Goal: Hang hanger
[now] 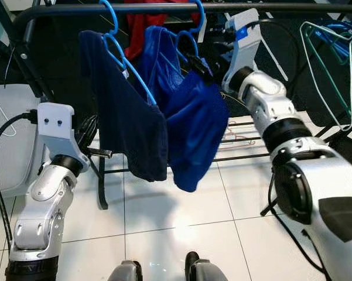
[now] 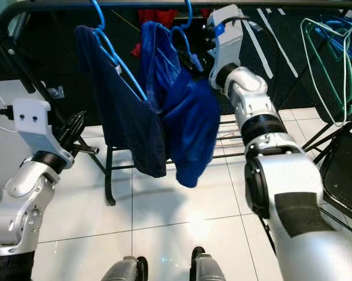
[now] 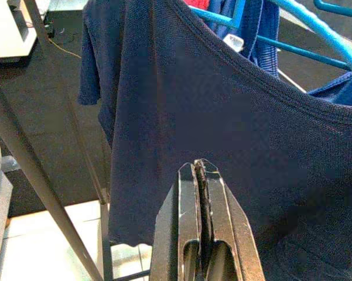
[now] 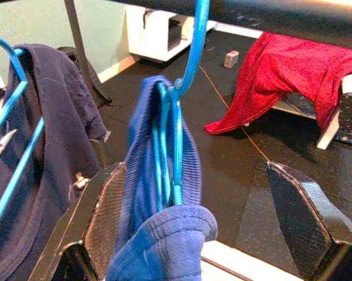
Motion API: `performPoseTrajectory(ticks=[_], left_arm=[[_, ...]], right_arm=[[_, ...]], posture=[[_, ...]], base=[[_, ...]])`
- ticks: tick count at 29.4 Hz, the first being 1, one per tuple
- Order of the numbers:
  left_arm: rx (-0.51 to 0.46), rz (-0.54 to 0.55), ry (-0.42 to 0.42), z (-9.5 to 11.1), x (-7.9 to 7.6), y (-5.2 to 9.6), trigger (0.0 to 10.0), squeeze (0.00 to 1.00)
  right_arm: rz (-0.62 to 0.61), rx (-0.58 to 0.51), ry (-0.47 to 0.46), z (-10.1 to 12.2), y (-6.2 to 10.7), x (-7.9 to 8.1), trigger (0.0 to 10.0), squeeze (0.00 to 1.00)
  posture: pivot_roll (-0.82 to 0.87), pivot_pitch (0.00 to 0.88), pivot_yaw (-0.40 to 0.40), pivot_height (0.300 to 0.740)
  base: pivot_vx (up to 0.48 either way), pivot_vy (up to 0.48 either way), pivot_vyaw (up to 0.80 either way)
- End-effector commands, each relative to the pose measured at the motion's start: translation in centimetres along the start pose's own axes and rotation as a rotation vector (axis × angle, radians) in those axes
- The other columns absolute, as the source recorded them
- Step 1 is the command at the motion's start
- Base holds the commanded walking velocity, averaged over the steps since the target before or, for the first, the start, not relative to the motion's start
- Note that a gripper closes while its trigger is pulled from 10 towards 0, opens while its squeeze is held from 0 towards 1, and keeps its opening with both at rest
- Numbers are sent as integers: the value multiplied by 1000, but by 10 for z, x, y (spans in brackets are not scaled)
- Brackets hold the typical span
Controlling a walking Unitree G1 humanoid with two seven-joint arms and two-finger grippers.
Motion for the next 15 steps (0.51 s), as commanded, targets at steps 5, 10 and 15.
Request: performPoseTrajectory(ticks=[5,10,15], left_arm=[[39,4,-5,-8,4,3,10000,0],[43,3,-5,-8,4,3,10000,0],[50,6,-4,-10,5,4,10000,0]], right_arm=[[26,17,27,5,-2,0,10000,1000],[34,26,35,4,-2,0,0,0],[59,36,27,1,0,1,0,0]], posture=[[35,336,-17,740],[33,339,-18,740],[29,341,-19,740]], base=[[0,0,0],[0,0,0],[0,0,0]])
Point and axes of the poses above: a point about 5 cm out from each wrist's last joint towards the gripper, its own y axis pointing back from the gripper into the wrist, its own z axis along the axis of the wrist's last joint, x = y × z, the point moved 5 cm from there along -y, pointing out of the wrist towards the gripper, and after that the axes turned 15 degrees about y, right-handed, at the moved point
